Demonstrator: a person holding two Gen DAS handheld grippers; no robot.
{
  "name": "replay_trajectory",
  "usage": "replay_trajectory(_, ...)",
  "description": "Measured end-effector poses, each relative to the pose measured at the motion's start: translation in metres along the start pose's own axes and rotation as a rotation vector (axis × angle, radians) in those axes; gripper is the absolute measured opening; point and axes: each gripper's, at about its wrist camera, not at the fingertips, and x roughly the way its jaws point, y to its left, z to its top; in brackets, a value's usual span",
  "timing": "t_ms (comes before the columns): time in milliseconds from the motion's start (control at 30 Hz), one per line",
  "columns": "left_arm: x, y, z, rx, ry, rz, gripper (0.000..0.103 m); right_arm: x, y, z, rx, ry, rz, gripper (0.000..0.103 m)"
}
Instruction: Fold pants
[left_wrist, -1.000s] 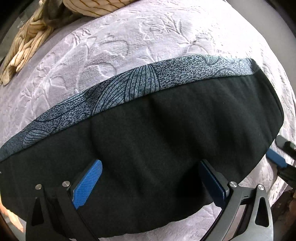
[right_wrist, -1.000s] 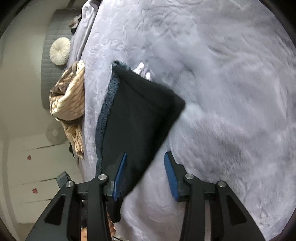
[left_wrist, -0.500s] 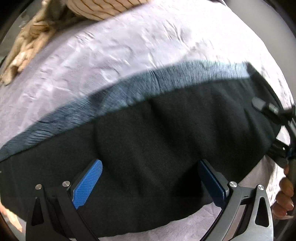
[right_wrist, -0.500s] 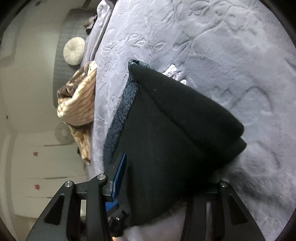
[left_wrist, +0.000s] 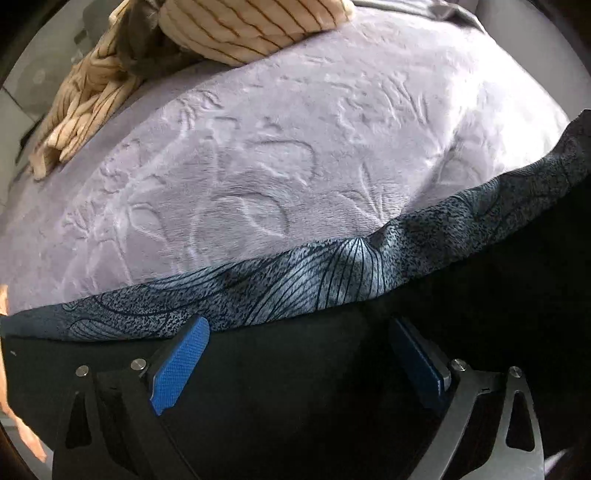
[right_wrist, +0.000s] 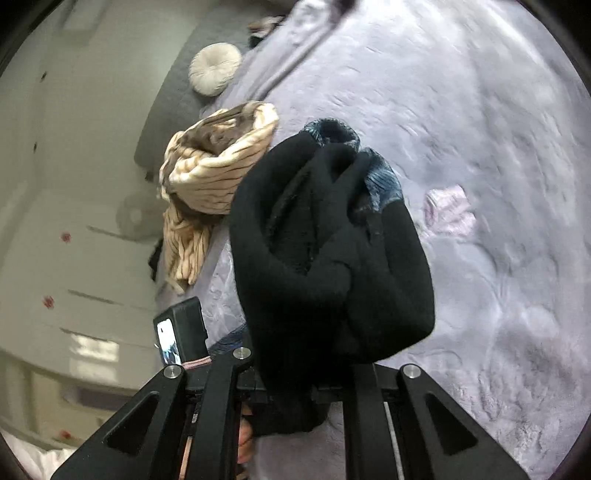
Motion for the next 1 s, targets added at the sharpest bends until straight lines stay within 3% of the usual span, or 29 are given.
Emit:
replay_trajectory(167,-0.035,0.045,-0.014,-0.043,-0.033,-0.044,0.099,-0.011,0.049,-0.003,-0.140,-0.008,-0.081,0.014)
replay_trajectory(333,-0.061,0.123,-0.033,-0.096,-0.068,-0.054,0.099,0.001,0.119,-0.033,-0.359,0.014,-0.186,0.014)
replay_trajectory(533,-0.064,0.220,-0.058,-0.199,-0.050,0.007,0.099,0.090,0.192,-0.108,-0.629,0.138,-0.326,0.021)
replay_trajectory(600,-0.061,0.255,-0.073,-0.251,-0.020,0.040,0.099,0.133,0.205,-0.142,-0.694,0.209,-0.386,0.027)
replay_trajectory(700,-0.058,0.291,-0.091,-0.295,-0.003,0.065,0.099,0.197,0.217,-0.195,-0.821,0.310,-0.564,0.037)
replay_trajectory(767,-0.062,0.309,-0.101,-0.302,0.001,0.067,0.099,0.216,0.233,-0.226,-0.964,0.318,-0.684,0.062)
replay_trajectory(900,-0.068,0.330,-0.110,-0.302,0.003,0.034,0.099,0.193,0.270,-0.261,-1.060,0.322,-0.594,0.065)
replay_trajectory(933,-0.073,0.331,-0.113,-0.300,0.001,0.015,0.099,0.184,0.272,-0.262,-1.047,0.326,-0.552,0.065)
replay_trajectory(1000,-0.075,0.328,-0.110,-0.285,-0.005,-0.046,0.099,0.156,0.269,-0.246,-0.903,0.326,-0.429,0.065)
